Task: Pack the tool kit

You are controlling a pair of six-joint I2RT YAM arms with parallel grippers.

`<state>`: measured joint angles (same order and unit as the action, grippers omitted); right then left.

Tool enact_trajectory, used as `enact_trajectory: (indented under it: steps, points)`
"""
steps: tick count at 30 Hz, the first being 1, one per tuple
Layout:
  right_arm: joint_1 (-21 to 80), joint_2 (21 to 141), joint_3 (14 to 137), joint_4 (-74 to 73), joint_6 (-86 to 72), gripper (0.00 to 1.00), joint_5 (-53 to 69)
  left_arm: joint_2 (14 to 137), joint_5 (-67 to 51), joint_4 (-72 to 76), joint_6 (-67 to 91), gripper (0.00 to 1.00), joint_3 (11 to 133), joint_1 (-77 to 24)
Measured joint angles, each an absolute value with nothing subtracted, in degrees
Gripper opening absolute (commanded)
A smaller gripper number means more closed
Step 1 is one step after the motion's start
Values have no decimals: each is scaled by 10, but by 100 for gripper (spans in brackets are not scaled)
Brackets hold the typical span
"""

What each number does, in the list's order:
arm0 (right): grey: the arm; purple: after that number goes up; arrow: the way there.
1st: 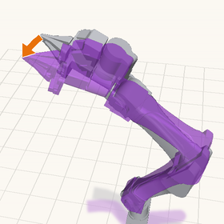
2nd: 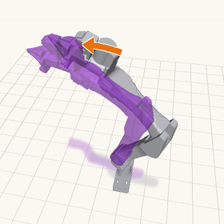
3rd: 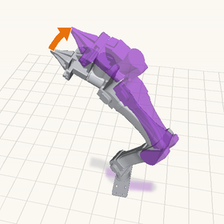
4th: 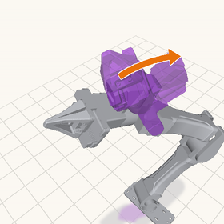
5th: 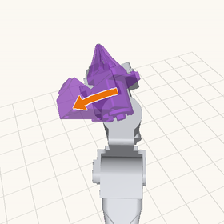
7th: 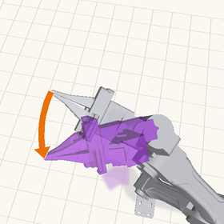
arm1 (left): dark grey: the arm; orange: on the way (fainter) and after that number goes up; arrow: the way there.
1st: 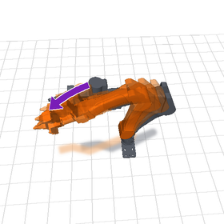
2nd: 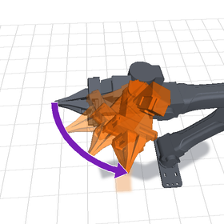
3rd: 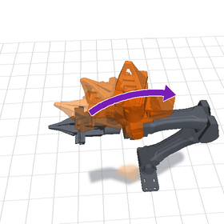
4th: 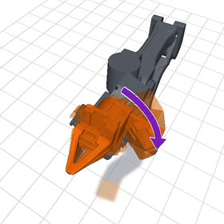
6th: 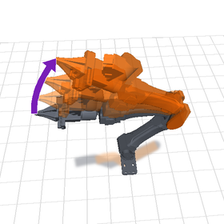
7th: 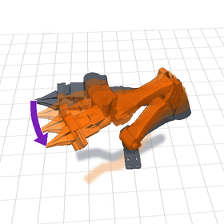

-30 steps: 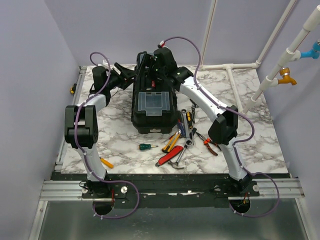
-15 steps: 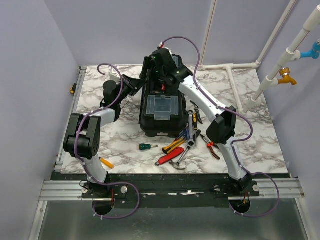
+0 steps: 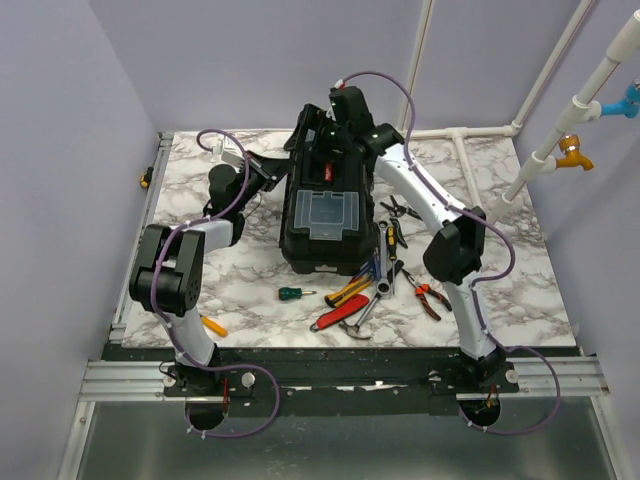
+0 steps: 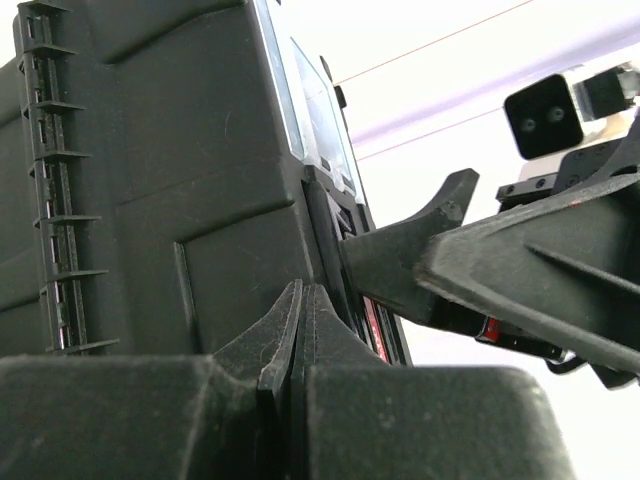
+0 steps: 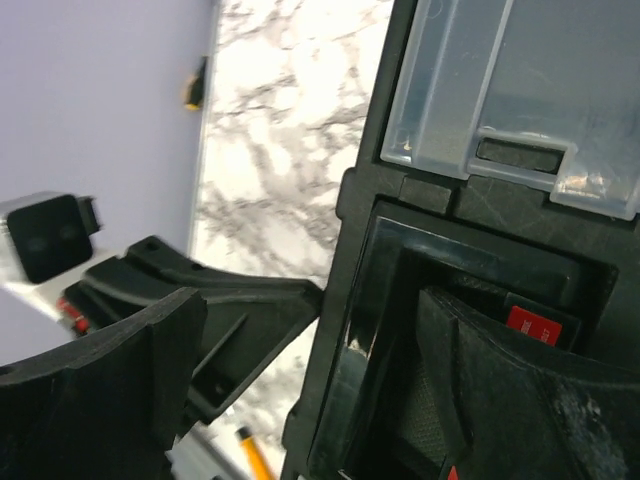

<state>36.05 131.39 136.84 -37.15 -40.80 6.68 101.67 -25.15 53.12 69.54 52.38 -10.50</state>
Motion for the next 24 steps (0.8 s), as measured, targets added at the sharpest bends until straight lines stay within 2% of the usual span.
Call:
enact_trajectory:
  steps: [4, 10, 11, 17, 20, 24]
  points:
    - [326, 1295, 1312, -304, -462, 90, 176, 1030, -253, 537, 696, 0, 537, -102]
    - [286, 1256, 1161, -71, -566, 85, 305, 1035, -249, 521, 681, 0, 553, -93]
    - [281, 1246, 1128, -22, -587, 84, 316, 1034, -250, 515, 676, 4, 556, -93]
    - [243, 1216, 961, 294, -755, 80, 376, 1016, -277, 433, 627, 45, 587, -82]
    - [233, 1219, 934, 371, -805, 80, 397, 1008, -321, 369, 601, 66, 617, -72]
    - [230, 1221, 918, 430, -816, 80, 427, 982, -339, 256, 552, 77, 639, -61]
